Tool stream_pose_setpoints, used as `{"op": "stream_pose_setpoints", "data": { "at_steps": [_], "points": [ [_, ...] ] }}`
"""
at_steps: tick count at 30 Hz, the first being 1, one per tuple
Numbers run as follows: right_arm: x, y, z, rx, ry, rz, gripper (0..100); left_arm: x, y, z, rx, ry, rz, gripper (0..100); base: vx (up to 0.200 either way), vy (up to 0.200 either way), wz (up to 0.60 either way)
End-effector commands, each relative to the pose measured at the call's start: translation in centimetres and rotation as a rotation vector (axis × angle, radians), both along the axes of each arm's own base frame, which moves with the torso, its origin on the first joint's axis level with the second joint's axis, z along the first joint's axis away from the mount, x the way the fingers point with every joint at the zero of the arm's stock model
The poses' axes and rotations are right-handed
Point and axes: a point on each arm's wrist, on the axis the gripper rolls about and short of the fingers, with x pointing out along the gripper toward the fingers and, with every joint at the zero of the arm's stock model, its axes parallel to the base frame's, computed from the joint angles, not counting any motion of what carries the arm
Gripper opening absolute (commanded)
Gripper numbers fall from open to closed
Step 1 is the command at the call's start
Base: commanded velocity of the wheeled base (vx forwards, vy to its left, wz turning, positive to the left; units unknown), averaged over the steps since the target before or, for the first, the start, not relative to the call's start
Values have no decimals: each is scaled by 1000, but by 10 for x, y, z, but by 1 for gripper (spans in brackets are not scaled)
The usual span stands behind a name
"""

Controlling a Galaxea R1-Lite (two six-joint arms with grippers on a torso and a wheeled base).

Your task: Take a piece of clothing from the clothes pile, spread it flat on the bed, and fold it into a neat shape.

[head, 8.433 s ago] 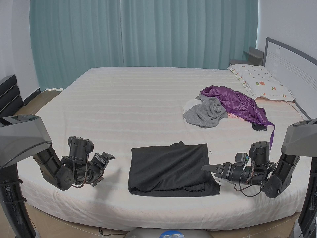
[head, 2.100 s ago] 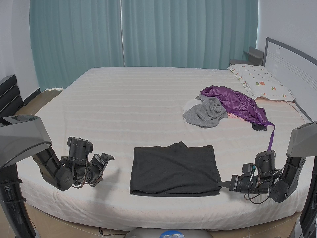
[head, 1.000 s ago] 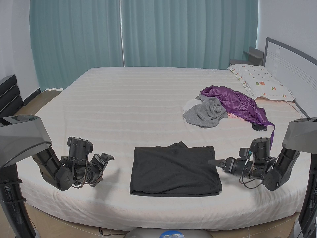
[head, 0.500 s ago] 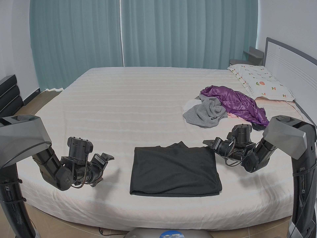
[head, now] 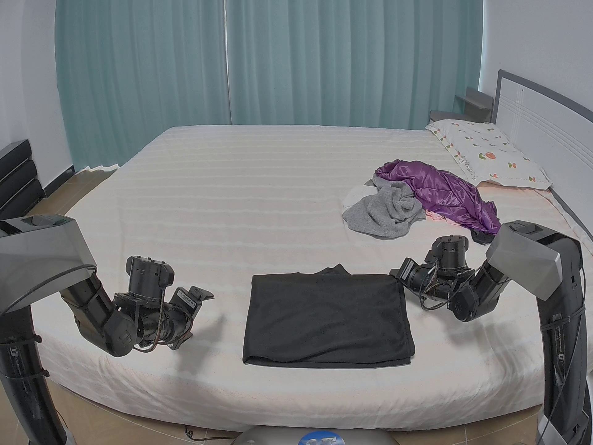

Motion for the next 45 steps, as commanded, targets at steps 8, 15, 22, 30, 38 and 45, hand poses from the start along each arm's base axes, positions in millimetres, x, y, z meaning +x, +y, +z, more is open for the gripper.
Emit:
{"op": "stream_pose_setpoints", "data": {
  "at_steps": [8,15,22,30,38,45],
  "points": [
    [5,-4,-2,0,-7,-22,0,0,0,0,0,0,0,100,0,0,0],
    [5,-5,-3,0,-4,-25,100,1,0,0,-1,-1,2,100,0,0,0],
    [-3,-13,16,44,-11,-55,100,0,0,0,0,-2,-1,100,0,0,0],
    [-74,-29,47,136,1,-102,100,-1,-1,1,0,-3,-8,100,0,0,0],
    [-149,-47,55,213,51,-160,100,-10,-4,10,-51,-3,-73,100,0,0,0],
    [-157,-43,33,300,97,-188,100,-17,-7,11,-72,10,-113,100,0,0,0]
  ]
}}
